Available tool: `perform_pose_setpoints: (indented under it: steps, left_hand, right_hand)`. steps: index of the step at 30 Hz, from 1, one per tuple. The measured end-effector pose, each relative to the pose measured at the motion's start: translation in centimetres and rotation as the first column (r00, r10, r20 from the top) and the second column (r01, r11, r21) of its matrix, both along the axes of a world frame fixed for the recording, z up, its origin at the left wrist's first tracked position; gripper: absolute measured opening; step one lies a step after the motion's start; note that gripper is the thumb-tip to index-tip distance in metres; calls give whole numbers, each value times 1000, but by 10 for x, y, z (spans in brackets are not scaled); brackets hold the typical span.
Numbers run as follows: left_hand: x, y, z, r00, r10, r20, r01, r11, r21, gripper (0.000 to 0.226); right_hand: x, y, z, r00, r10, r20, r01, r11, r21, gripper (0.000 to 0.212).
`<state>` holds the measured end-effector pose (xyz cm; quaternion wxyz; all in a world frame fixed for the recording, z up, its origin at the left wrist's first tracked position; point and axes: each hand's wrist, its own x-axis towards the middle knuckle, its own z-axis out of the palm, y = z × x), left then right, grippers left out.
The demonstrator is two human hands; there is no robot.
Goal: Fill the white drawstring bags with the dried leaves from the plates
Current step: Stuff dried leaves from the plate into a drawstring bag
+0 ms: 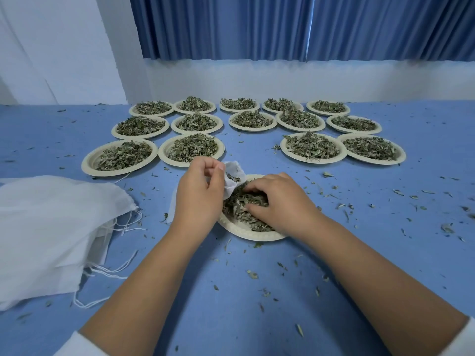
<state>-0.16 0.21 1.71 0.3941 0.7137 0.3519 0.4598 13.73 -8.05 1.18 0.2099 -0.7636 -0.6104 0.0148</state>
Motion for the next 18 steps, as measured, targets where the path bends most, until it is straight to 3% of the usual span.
perform_pose_setpoints:
  steps: [6, 11, 18]
  left_hand:
    - [1, 0, 0, 1000, -4, -8, 4, 1000, -12, 13]
    - [0, -1, 0, 1000, -2, -25, 2, 1000, 8, 12]
    - [1, -1, 0, 1000, -3, -21, 3, 1000, 2, 11]
  right_hand:
    - [4, 0, 1, 995, -5, -96, 6, 1000, 14, 26]
    - [2, 0, 1, 997, 8, -80, -7, 1000, 16, 35]
    - [3, 1, -1, 991, -1, -131, 7, 999, 48, 29]
